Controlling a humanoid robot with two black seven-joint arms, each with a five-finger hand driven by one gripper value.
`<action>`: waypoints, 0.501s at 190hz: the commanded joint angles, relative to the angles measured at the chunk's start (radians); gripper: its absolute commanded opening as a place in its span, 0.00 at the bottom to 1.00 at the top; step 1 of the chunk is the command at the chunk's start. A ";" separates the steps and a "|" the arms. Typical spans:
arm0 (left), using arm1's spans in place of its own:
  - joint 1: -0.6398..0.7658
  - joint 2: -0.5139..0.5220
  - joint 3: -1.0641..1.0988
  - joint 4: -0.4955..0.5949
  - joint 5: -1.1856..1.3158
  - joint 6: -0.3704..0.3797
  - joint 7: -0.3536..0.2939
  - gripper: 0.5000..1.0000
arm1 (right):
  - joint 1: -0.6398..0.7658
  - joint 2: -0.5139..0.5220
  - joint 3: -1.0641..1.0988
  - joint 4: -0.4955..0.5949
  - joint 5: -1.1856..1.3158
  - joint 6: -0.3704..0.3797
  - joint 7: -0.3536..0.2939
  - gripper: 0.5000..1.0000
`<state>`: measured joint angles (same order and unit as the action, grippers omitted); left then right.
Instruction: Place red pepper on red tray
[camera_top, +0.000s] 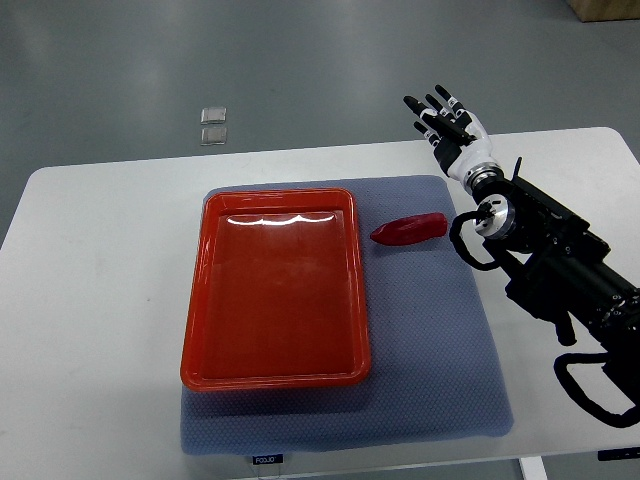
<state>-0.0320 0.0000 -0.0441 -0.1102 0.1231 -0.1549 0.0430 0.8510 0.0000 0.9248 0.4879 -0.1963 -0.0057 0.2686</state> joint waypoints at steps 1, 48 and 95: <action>0.000 0.000 -0.002 -0.002 0.000 0.001 0.000 1.00 | 0.002 0.000 -0.001 -0.002 -0.002 0.000 0.000 0.84; -0.009 0.000 -0.003 -0.009 0.000 0.000 0.000 1.00 | 0.005 0.000 -0.001 -0.003 -0.005 -0.002 0.000 0.85; -0.009 0.000 -0.003 -0.011 0.000 0.000 0.000 1.00 | 0.022 0.000 -0.001 -0.002 -0.008 -0.002 0.000 0.84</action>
<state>-0.0414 0.0000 -0.0476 -0.1210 0.1226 -0.1549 0.0430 0.8665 0.0000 0.9234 0.4847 -0.2023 -0.0077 0.2683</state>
